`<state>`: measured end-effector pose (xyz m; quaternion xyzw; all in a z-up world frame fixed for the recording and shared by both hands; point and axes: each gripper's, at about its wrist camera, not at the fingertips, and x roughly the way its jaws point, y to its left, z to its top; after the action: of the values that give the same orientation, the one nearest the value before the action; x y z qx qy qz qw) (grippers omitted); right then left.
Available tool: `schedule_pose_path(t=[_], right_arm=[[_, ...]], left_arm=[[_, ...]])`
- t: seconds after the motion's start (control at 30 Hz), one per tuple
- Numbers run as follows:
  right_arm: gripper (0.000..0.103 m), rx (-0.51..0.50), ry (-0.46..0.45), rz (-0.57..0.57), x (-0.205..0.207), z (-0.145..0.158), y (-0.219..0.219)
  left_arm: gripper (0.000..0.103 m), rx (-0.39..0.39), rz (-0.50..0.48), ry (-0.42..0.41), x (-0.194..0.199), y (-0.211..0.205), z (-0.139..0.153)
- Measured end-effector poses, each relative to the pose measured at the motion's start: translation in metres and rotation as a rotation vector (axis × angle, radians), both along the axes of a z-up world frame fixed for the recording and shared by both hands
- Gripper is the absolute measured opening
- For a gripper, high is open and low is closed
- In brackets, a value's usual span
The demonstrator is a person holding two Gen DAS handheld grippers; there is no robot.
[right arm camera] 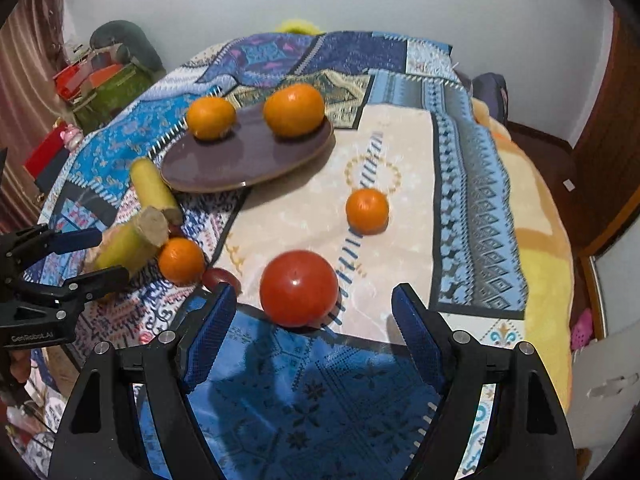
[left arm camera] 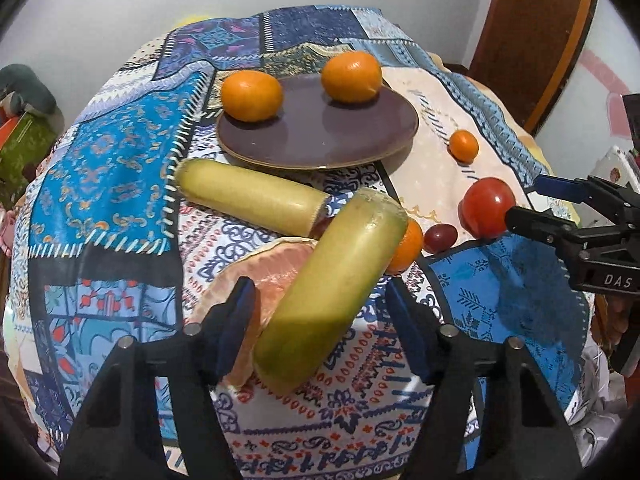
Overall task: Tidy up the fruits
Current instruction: 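Grasp the red tomato with the right tool while the left tool grasps the pale green cucumber, then carry the tomato and cucumber onto the purple plate with both tools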
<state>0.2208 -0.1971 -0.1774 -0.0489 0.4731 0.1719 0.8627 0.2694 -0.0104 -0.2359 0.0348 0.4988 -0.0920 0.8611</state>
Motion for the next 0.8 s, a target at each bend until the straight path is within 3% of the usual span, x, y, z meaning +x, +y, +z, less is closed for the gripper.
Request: schedule_pose_path(t=[0.17, 0.23, 0.37, 0.5, 0.8], right_arm=[[0.074, 0.012, 0.035, 0.003, 0.005, -0.015, -0.001], [0.068, 0.012, 0.05, 0.007, 0.008, -0.019, 0.0], [0.066, 0.03, 0.064, 0.015, 0.011, -0.026, 0.002], [0.047, 0.049, 0.076, 0.042, 0.01, -0.027, 0.007], [0.045, 0.056, 0.06, 0.046, 0.008, -0.02, 0.007]], left_arm=[[0.054, 0.003, -0.015, 0.001, 0.006, -0.007, -0.006], [0.053, 0.002, -0.013, -0.005, 0.007, -0.007, -0.006], [0.05, -0.026, -0.008, -0.007, 0.01, -0.004, -0.006], [0.044, -0.036, -0.001, -0.001, 0.011, -0.002, -0.005], [0.041, -0.072, 0.006, -0.008, 0.0, 0.002, 0.004]])
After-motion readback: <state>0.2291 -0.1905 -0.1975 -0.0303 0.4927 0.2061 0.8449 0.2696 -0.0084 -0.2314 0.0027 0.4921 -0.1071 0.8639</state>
